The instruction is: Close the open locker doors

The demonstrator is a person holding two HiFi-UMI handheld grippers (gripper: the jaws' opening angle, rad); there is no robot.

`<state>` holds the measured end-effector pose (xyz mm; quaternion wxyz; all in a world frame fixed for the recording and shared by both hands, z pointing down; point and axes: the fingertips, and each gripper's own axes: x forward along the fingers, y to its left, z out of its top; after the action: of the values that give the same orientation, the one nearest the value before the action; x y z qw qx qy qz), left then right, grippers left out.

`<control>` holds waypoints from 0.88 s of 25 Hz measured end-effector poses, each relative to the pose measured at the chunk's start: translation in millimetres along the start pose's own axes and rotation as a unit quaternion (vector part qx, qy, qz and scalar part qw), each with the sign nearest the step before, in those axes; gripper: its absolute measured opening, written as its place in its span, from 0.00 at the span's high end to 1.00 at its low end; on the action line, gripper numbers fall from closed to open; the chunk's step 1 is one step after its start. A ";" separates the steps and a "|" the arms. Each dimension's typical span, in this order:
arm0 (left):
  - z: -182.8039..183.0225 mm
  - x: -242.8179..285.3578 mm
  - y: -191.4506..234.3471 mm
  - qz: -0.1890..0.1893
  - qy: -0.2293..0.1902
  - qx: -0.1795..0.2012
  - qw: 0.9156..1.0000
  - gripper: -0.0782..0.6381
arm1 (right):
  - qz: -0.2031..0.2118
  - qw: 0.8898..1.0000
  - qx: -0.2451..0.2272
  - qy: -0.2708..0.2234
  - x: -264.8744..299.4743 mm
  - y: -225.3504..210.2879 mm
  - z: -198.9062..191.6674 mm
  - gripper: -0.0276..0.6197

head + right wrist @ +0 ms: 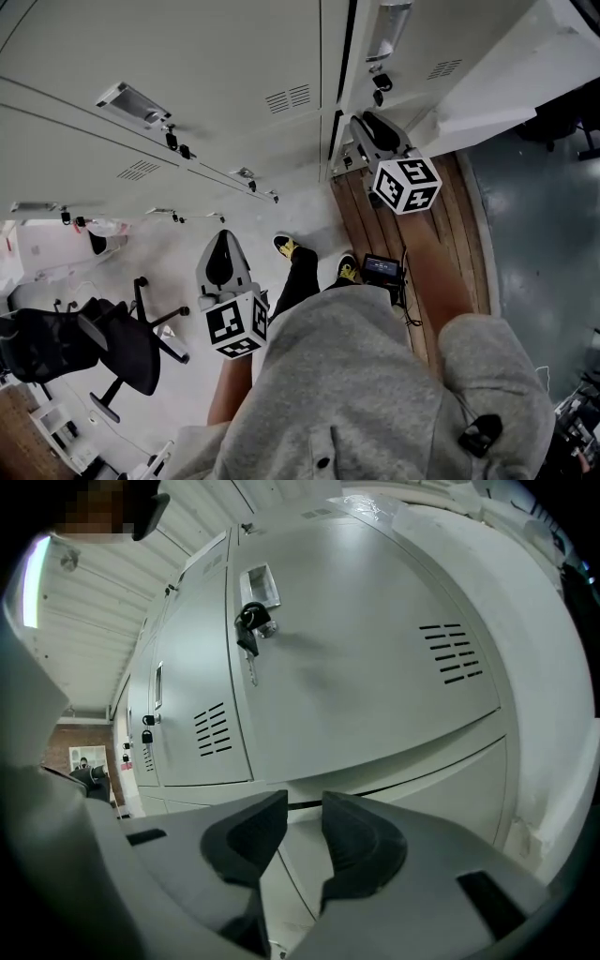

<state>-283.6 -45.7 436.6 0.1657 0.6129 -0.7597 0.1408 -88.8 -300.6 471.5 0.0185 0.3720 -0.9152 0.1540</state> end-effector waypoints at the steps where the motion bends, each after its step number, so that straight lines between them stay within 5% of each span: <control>1: 0.0 1.2 0.8 0.000 0.001 0.000 1.000 0.88 | -0.003 1.000 0.002 -0.001 2.3 -1.0 0.3 0.79; 22: 7.4 16.5 -4.9 -0.006 0.003 0.010 1.000 0.88 | -0.023 1.000 -0.002 -0.002 21.6 -10.3 3.4 0.80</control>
<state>-282.6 -64.4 437.0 0.1627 0.6186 -0.7540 0.1498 -97.1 -323.1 474.2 0.0209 0.3934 -0.9067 0.1511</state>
